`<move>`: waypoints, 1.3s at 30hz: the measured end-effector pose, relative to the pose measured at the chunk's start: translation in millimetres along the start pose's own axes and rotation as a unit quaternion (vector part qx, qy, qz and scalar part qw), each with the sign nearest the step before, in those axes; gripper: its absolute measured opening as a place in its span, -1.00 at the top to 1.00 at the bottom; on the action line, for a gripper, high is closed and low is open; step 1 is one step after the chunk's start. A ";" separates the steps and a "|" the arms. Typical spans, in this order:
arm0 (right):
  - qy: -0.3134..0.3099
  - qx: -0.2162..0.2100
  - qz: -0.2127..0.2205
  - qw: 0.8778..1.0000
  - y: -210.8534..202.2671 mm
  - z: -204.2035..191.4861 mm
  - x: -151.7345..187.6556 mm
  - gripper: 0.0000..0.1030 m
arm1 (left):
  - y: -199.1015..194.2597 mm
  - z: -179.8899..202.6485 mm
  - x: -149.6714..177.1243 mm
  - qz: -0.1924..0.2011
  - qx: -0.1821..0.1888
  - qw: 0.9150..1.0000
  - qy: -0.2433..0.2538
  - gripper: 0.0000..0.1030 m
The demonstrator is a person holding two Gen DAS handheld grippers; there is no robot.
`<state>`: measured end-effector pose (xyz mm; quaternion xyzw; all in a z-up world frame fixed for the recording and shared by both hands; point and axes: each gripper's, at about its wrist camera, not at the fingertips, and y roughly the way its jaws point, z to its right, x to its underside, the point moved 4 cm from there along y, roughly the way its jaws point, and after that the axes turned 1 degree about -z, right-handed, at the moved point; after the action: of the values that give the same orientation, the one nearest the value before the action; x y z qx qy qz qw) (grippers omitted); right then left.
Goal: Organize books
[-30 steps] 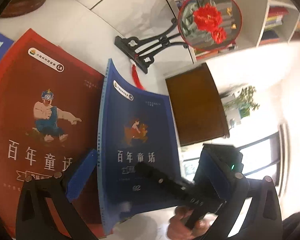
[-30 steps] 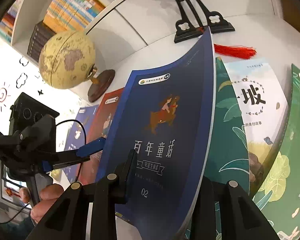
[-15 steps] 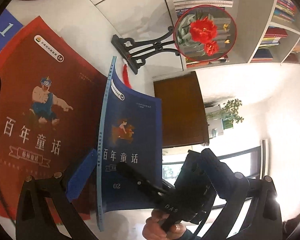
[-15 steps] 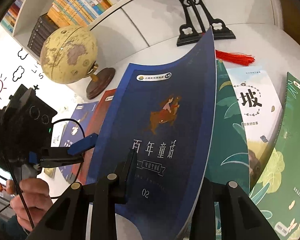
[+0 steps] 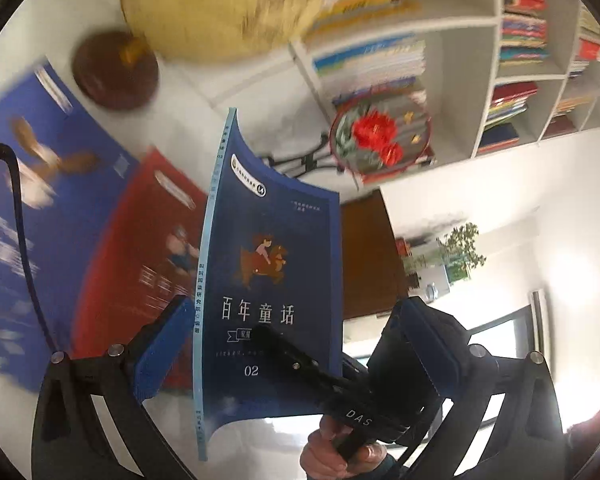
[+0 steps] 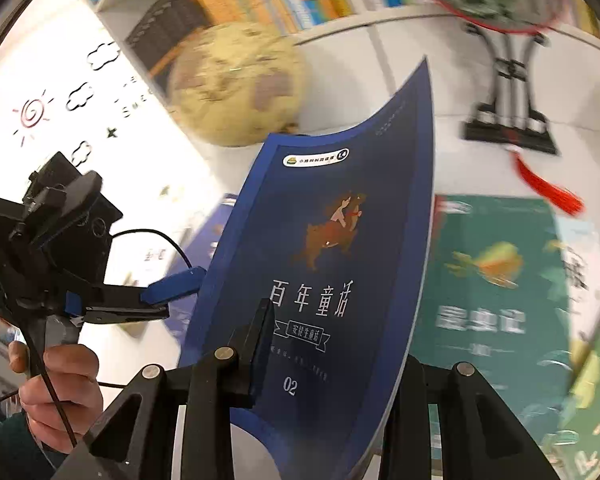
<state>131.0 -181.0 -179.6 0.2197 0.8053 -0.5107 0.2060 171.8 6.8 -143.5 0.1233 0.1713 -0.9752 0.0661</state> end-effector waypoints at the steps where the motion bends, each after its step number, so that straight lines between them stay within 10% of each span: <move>1: -0.004 -0.005 0.001 1.000 3.0 -11.3 -1.5 0.34 | -17.4 0.9 -4.2 0.011 -0.007 1.000 0.007 -0.97; 22: -0.075 -0.087 -0.063 0.991 175.3 -316.5 -7.2 0.34 | -273.2 -113.0 -77.7 0.091 -0.147 0.985 0.028 -0.97; 39: -0.033 -0.052 -0.152 0.987 268.9 -296.4 5.2 0.34 | -255.0 -205.7 -75.0 0.035 -0.149 0.988 -0.022 -0.97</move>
<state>246.7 193.1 -262.6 0.0671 0.8475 -0.5004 0.1638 245.0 323.2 -230.1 0.0968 0.3091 -0.9382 0.1220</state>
